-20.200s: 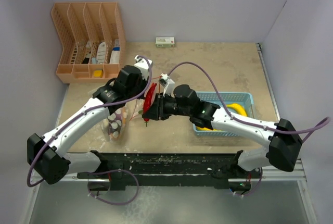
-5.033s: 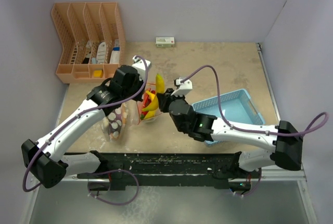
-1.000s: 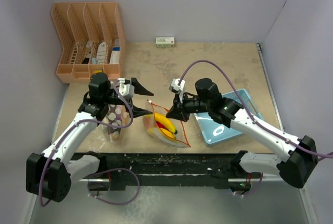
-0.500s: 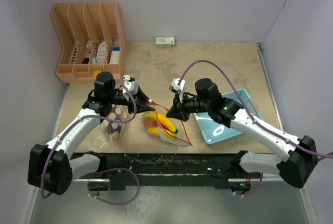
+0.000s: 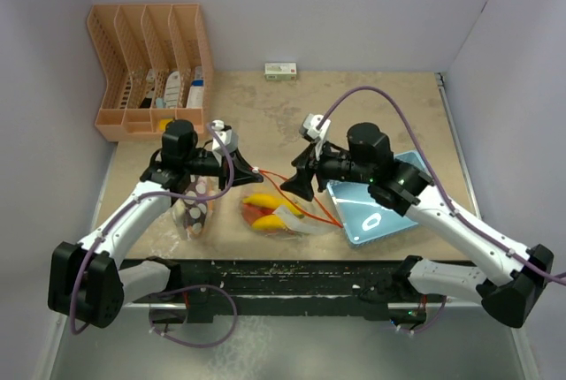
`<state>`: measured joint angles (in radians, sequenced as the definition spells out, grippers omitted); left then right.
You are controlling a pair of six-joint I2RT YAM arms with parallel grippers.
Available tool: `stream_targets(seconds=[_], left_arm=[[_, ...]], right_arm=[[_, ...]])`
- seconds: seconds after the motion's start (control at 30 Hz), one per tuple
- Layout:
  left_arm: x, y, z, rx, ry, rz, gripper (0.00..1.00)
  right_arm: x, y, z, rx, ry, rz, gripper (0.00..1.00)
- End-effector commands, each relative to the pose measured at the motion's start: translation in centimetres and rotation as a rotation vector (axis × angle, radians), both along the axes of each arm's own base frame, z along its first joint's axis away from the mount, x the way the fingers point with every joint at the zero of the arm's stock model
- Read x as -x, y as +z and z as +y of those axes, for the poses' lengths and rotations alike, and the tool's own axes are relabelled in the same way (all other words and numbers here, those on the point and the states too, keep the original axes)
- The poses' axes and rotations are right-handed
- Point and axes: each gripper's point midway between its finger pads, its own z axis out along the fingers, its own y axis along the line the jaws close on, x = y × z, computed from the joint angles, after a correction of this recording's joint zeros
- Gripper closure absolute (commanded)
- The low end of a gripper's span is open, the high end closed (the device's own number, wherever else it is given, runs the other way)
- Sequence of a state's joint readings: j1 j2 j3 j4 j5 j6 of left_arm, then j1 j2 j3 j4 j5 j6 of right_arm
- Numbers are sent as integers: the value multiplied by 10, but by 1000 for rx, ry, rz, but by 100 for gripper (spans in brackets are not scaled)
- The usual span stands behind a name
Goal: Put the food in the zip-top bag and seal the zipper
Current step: Zip the zipper food storage bag at the center of the board.
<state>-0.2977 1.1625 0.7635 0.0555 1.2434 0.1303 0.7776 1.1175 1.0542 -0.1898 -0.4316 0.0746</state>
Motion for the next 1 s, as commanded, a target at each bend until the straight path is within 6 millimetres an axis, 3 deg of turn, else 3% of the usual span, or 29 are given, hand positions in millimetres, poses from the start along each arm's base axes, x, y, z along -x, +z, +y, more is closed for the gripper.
stream_targets(seconds=[0.0, 0.2, 0.43, 0.73, 0.97], left_arm=[[0, 22, -1, 15, 8, -28, 100], [3, 24, 0, 11, 14, -28, 100], [3, 26, 1, 13, 26, -42, 100], [3, 26, 2, 11, 31, -42, 100], [2, 25, 1, 9, 34, -35, 100]], right_arm=[[-9, 62, -1, -114, -35, -133, 26], [-10, 70, 26, -156, 86, -138, 30], [-20, 54, 53, -170, 141, -80, 37], [-22, 52, 66, -220, 176, -47, 40], [-21, 41, 77, -228, 219, -1, 49]])
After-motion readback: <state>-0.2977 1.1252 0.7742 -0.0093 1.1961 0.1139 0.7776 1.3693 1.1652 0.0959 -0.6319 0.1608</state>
